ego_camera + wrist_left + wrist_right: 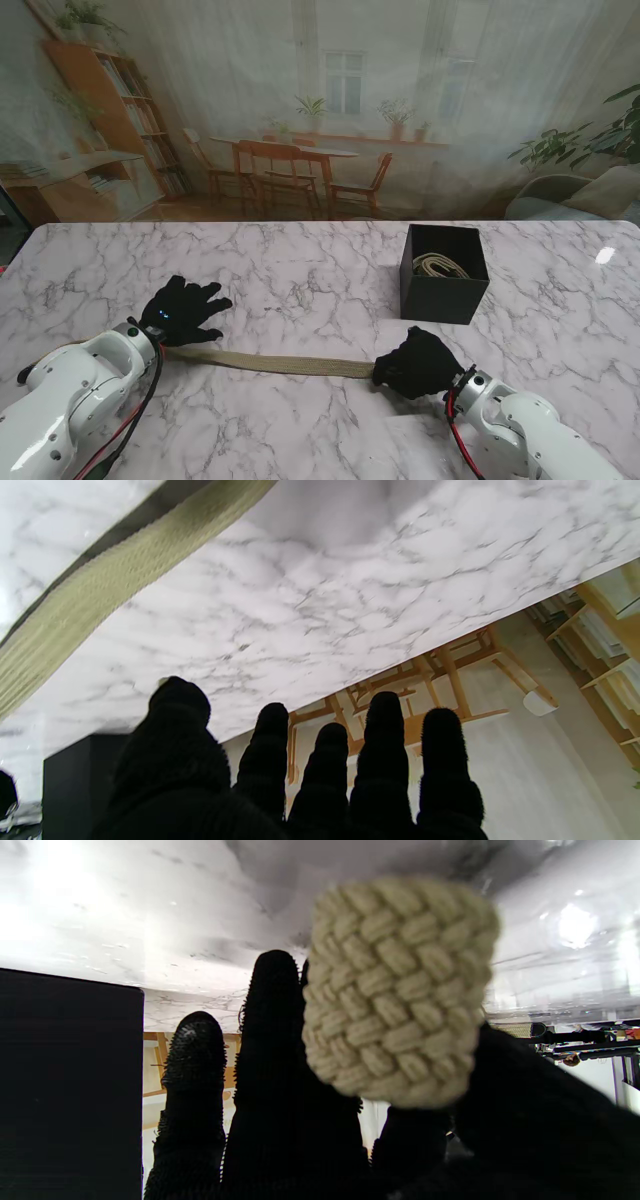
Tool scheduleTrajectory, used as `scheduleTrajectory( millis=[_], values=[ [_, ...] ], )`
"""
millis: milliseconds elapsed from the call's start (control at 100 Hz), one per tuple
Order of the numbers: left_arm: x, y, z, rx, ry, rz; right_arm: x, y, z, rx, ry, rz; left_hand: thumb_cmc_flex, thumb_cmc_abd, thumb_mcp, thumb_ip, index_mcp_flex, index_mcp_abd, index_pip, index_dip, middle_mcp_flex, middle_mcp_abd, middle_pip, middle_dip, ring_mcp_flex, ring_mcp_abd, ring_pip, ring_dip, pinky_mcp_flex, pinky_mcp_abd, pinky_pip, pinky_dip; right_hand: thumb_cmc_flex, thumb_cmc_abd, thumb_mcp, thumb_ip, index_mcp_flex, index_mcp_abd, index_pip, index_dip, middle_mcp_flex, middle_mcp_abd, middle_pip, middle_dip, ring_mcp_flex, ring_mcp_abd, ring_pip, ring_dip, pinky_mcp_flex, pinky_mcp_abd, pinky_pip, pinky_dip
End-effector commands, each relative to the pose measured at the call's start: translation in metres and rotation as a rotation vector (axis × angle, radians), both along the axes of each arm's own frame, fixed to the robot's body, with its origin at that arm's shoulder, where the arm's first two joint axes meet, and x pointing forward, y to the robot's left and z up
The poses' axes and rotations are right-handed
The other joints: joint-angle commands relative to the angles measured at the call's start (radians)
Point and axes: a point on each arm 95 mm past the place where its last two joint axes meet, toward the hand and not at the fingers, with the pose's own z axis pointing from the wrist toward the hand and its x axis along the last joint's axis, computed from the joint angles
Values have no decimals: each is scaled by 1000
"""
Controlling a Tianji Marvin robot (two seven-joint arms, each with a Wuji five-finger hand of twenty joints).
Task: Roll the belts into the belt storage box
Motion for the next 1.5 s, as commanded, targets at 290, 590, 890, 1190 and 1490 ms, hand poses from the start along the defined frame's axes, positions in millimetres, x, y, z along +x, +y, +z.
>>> scheduleTrajectory(
  millis=[290, 590, 890, 1190, 1490],
  values=[
    [8, 40, -17, 144, 119, 95, -2, -2, -4, -2, -7, -15, -109, -95, -16, 13, -37, -19, -23, -42, -34, 12, 16, -13, -38, 5, -11, -11, -20, 15, -42, -5, 63, -25, 87, -4, -13, -29, -8, -26, 66, -99, 7, -3, -42, -126, -42, -22, -25, -10, -18, -20],
    [7, 38, -29, 141, 162, 92, -2, -3, -5, -4, -13, -22, -137, -113, 0, 4, 87, -87, 89, 28, -14, 14, 46, 47, -34, -11, 8, 28, -23, 12, -22, 50, 58, -22, 89, -2, -28, -18, -21, -22, 66, -101, 9, -2, -45, -130, -44, -29, -30, -6, -27, -27],
    [0, 56, -29, 178, 67, 133, -3, -5, -6, -6, -15, -33, 209, 18, 9, -1, 101, -127, 142, 147, 48, -1, 81, 78, 31, -21, 49, 73, 17, 0, 67, 80, 56, -20, 92, 0, -38, -5, -28, -15, 66, -101, 11, -1, -44, -130, -43, -32, -31, -2, -29, -33],
    [-9, 84, -34, 215, 30, 208, -4, -6, -6, -9, -17, -37, 221, -21, -7, 12, 147, -131, 156, 137, 164, -19, 132, 94, 98, -19, 83, 96, 44, 5, 118, 83, 54, -18, 93, 0, -43, 2, -33, -11, 66, -102, 12, 0, -46, -132, -43, -34, -32, -1, -30, -37],
    [-17, 92, -40, 242, 48, 186, -3, -6, -7, -11, -17, -45, 150, -205, 26, 24, 253, -182, 403, 294, 107, -26, 122, 105, 44, -28, 37, 69, 11, 9, 82, 56, 54, -16, 93, -1, -48, 11, -36, -8, 66, -102, 14, 1, -46, -133, -42, -35, -32, -1, -30, -41]
  ],
)
